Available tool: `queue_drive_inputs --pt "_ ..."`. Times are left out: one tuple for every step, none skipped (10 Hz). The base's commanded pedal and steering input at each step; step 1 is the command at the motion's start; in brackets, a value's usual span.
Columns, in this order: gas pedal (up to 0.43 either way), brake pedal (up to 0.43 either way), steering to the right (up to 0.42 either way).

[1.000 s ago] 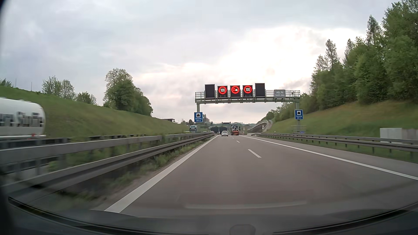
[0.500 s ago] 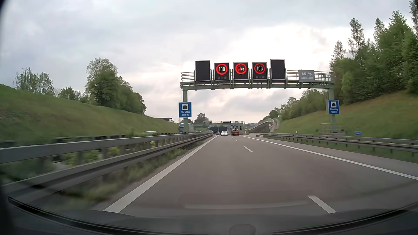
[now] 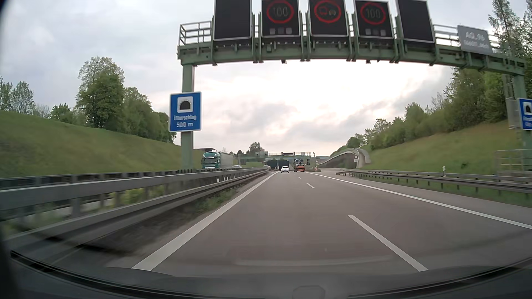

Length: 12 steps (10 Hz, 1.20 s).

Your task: Follow the waypoints while adhering to traffic rules and regulations

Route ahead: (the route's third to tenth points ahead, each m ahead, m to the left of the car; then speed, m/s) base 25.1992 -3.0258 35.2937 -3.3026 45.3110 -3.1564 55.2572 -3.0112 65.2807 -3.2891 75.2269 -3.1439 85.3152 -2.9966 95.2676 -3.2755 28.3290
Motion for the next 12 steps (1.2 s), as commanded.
queue_drive_inputs --pt "0.13 0.0 -0.001" --pt "0.13 0.0 -0.001" --pt "0.13 0.0 -0.001" --pt "0.118 0.0 -0.001" --pt "0.118 0.0 -0.001" --pt "0.11 0.0 -0.001" --pt "0.11 0.0 -0.001" --pt "0.098 0.0 -0.001" --pt "0.087 0.0 -0.001" --pt "0.087 0.0 -0.001" --pt "0.087 0.0 -0.001" --pt "0.087 0.0 -0.001"
